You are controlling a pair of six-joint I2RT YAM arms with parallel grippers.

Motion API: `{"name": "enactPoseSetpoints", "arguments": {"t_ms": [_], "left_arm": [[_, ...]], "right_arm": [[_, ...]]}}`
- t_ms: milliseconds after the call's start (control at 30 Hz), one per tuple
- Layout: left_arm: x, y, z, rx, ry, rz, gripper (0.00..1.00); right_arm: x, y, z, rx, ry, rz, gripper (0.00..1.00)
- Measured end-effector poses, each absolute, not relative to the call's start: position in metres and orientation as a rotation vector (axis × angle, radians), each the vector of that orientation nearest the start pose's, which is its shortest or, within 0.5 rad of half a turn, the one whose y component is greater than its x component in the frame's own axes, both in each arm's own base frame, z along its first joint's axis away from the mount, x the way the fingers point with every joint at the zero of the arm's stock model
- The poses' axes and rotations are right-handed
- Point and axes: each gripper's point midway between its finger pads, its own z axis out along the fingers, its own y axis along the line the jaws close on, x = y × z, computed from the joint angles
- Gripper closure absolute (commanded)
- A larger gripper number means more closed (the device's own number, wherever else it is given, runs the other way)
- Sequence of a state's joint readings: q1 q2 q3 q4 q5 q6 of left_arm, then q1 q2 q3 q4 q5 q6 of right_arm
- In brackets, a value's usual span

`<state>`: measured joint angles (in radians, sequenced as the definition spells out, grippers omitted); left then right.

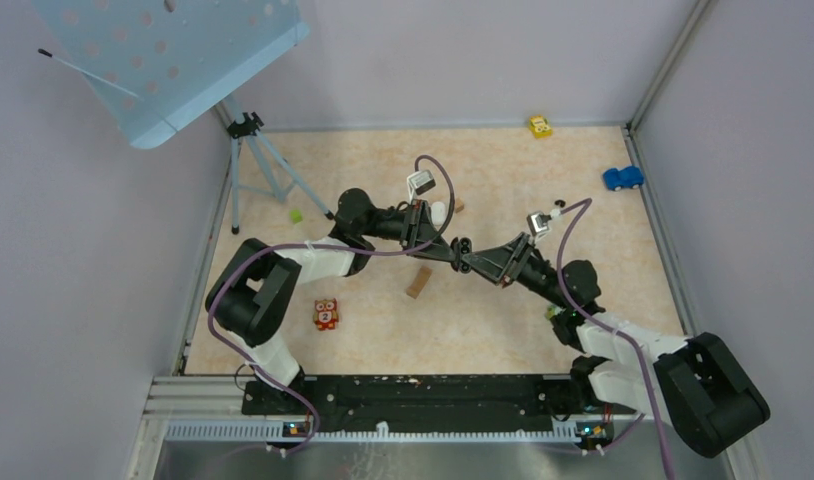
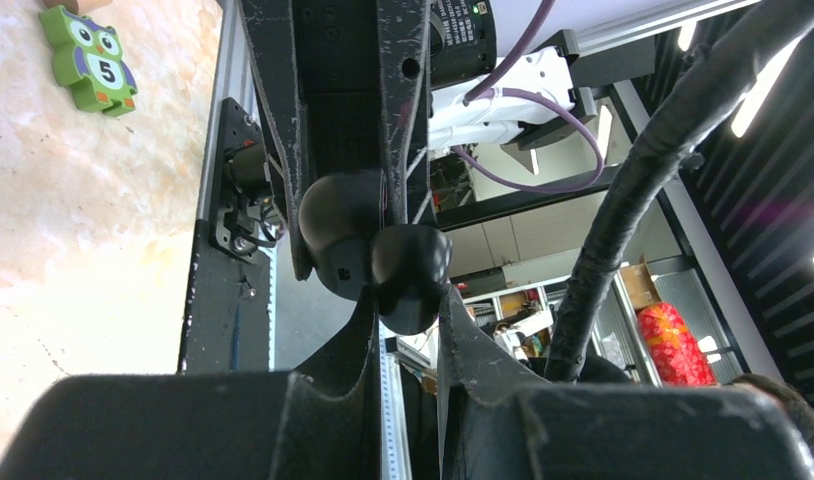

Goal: Insert the wireless bluetooth earbuds into the charging case
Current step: Open the charging case at the corner of the board, then pass from the left arm to the right, then pass from the right arm to the left

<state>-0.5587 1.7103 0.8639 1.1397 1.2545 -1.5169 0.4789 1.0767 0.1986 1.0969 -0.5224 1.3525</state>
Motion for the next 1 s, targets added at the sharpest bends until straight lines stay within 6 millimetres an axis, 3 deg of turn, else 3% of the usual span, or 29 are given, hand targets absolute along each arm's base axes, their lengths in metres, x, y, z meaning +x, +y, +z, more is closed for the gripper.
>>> {"name": "enactPoseSetpoints", "arguments": {"t_ms": [33,133,200,333,500,700,800,1000], "left_arm": [[0.201,-0.338,0.255,0.607,1.990,-2.276,0.84],[0.201,-0.337,0.255,0.611,1.991,-2.276,0.43],[0.201,-0.337,0.254,0.615,1.989,-2.271,0.33],[0.205,-0.339,0.245,0.582,2.030,-2.228,0.21],[0.214,-0.340,0.239,0.519,2.088,-2.071,0.17],[0.218,-0.331,0.254,0.517,2.026,-1.856,0.18],[0.217,-0.328,0.259,0.532,2.001,-1.816,0.18],[0.221,-0.331,0.244,0.476,2.070,-1.799,0.24]], "right_arm": [[0.210,0.248,0.231,0.191,1.657,1.818,0.82],[0.211,0.248,0.230,0.192,1.660,1.815,0.93],[0.211,0.248,0.229,0.191,1.664,1.811,0.96],[0.211,0.247,0.223,0.198,1.690,1.787,0.98],[0.210,0.242,0.224,0.194,1.691,1.737,0.99],[0.212,0.239,0.215,0.208,1.723,1.677,1.00],[0.214,0.239,0.212,0.220,1.734,1.667,1.00],[0.215,0.238,0.211,0.228,1.736,1.662,1.00]]}}
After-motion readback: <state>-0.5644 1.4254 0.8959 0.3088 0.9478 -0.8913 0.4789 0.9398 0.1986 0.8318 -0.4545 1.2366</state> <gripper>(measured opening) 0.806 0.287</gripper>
